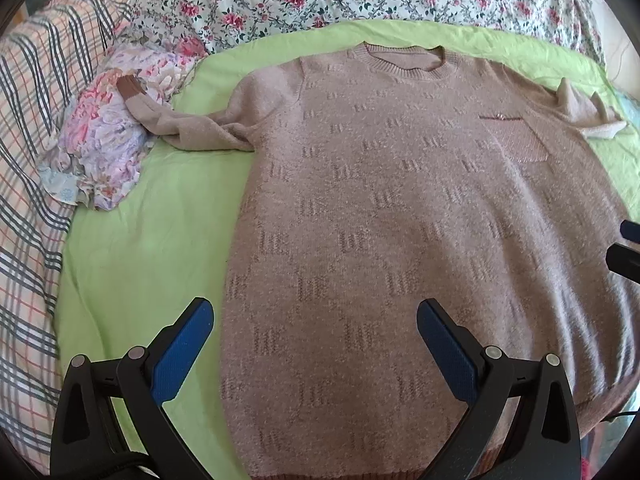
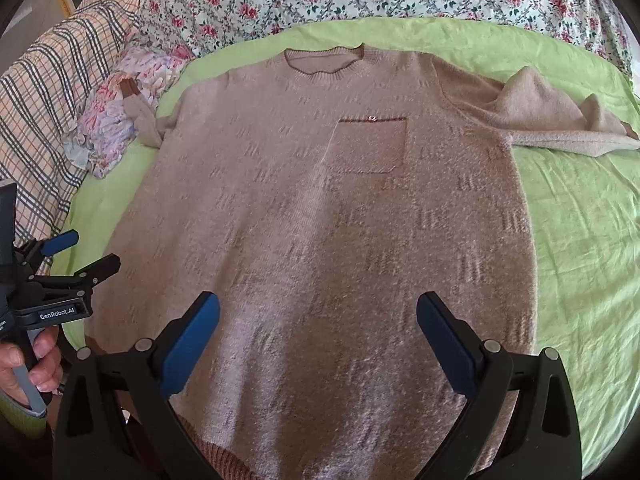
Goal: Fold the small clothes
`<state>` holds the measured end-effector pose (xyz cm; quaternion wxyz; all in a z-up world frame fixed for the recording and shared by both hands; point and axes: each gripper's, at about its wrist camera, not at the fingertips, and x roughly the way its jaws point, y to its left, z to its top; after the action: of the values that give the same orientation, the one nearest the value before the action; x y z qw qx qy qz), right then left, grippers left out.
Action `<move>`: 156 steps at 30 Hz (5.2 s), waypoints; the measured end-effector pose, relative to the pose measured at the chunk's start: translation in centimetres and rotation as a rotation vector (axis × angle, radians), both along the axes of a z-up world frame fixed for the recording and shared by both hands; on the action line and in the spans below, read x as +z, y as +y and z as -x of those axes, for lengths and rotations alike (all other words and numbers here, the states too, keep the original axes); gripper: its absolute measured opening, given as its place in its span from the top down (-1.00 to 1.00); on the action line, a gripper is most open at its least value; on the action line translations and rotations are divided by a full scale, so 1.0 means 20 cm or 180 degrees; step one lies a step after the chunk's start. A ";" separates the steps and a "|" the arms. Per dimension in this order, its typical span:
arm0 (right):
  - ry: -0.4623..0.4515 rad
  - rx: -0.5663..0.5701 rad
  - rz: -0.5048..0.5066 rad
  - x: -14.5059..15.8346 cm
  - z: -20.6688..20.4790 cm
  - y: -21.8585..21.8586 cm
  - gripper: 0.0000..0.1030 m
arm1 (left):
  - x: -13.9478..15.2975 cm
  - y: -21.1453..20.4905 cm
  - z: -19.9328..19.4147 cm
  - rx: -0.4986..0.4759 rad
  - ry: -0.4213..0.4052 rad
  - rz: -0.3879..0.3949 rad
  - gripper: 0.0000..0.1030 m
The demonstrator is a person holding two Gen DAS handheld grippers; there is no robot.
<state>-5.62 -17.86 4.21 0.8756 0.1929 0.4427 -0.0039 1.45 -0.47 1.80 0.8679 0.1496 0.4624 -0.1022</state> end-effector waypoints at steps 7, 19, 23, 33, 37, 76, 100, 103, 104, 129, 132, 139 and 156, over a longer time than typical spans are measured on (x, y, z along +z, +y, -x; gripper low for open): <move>-0.0007 -0.0309 -0.0028 0.00 0.02 -0.23 -0.92 | 0.01 0.02 -0.11 0.0091 0.0075 0.0220 -0.98; 0.0155 -0.1331 0.0064 -0.06 0.02 -1.15 -0.61 | -0.04 -0.08 -0.38 0.0202 -0.0034 -0.0168 -0.98; 0.0184 -0.1977 -0.0047 -0.12 0.02 -1.61 -0.31 | -0.06 -0.09 -0.48 0.0260 0.0013 -0.0207 -0.98; 0.0296 -0.2747 -0.0222 -0.30 -0.06 -2.26 0.30 | -0.13 -0.16 -0.64 0.0322 0.0154 -0.0283 -0.98; 0.0183 -0.2571 -0.0110 -0.23 -0.10 -2.18 0.87 | -0.15 -0.19 -0.64 0.0287 0.0172 -0.0284 -0.98; 0.0032 0.0106 -0.0718 -0.09 -0.83 -0.33 0.15 | -0.24 -0.32 -0.98 -0.0062 0.0785 0.0954 -0.94; 0.0212 -0.0776 -0.0373 -0.20 -0.79 -0.89 0.12 | -0.20 -0.16 -1.05 -0.0009 0.0066 0.0609 0.86; 0.0315 -0.0559 -0.0246 -0.26 -0.90 -0.86 0.81 | -0.21 -0.16 -1.04 -0.0030 0.0068 0.0572 0.86; 0.0315 -0.0553 -0.0123 -0.25 -0.90 -0.86 0.77 | -0.20 -0.15 -1.03 -0.0043 0.0075 0.0567 0.86; 0.0069 0.0443 -0.0390 -0.14 -0.76 -0.19 0.01 | 0.00 0.52 -1.31 0.0956 -0.0064 0.0083 -0.52; 0.0073 0.0571 -0.0413 -0.14 -0.76 -0.13 0.01 | 0.03 0.65 -1.55 0.1233 -0.0095 0.0023 -0.62; 0.0087 0.0818 -0.0385 -0.14 -0.79 -0.04 0.01 | 0.02 0.86 -2.05 0.1715 0.0023 -0.0023 -0.63; 0.0024 0.0437 -0.0616 -0.15 -0.68 -0.22 0.01 | 0.24 0.16 -1.40 0.0372 -0.0622 0.0221 0.81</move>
<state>8.06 -22.29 1.26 0.8495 0.2458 0.4565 0.0981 29.49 2.66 6.53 0.9180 0.1015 0.3798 -0.0523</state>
